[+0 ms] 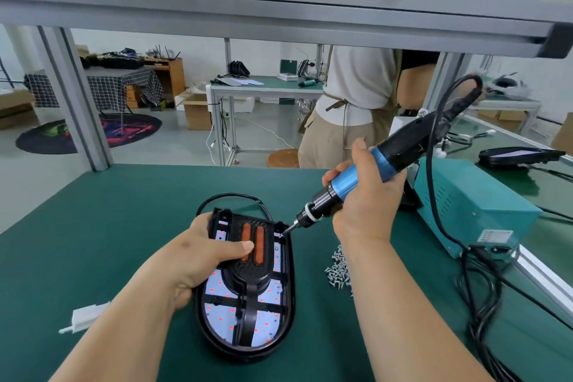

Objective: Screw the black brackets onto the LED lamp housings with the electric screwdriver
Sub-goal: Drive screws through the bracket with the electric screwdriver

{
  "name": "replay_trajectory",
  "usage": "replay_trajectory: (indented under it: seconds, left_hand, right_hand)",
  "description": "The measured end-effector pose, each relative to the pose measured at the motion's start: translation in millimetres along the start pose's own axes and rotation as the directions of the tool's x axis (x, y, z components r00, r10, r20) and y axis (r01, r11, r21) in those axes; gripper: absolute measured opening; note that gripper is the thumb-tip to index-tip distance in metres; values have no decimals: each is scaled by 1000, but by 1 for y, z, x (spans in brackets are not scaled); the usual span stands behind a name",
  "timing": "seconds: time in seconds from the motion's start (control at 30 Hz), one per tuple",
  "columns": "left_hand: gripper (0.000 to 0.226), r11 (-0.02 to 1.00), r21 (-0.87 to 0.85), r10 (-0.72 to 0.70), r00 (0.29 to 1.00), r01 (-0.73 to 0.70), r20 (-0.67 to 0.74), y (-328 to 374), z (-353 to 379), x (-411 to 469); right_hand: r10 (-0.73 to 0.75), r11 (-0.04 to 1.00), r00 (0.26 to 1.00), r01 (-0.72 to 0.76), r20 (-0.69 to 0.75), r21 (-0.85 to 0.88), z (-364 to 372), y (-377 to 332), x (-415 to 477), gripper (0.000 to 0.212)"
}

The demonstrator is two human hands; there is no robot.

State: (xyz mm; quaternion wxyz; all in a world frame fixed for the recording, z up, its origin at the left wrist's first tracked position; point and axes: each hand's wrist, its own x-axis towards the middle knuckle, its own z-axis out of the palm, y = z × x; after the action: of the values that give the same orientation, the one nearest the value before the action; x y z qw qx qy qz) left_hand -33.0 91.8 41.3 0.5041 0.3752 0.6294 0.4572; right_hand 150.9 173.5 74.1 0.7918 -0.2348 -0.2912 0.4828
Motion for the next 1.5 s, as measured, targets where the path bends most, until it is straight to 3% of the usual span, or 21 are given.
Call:
replay_trajectory:
  seconds: [0.4, 0.73, 1.5]
  left_hand:
    - [50, 1000, -28, 9, 1000, -9, -1, -1, 1, 1]
    - [46, 1000, -16, 27, 1000, -27, -5, -2, 1, 3]
    - [48, 999, -11, 30, 1000, -30, 6, -4, 0, 7]
  right_hand:
    - [-35, 999, 995, 34, 94, 2, 6, 2, -6, 32]
    - [-129, 962, 909, 211, 396, -171, 18, -1, -24, 39]
    - [-103, 967, 929, 178, 357, -185, 14, 7, -19, 49]
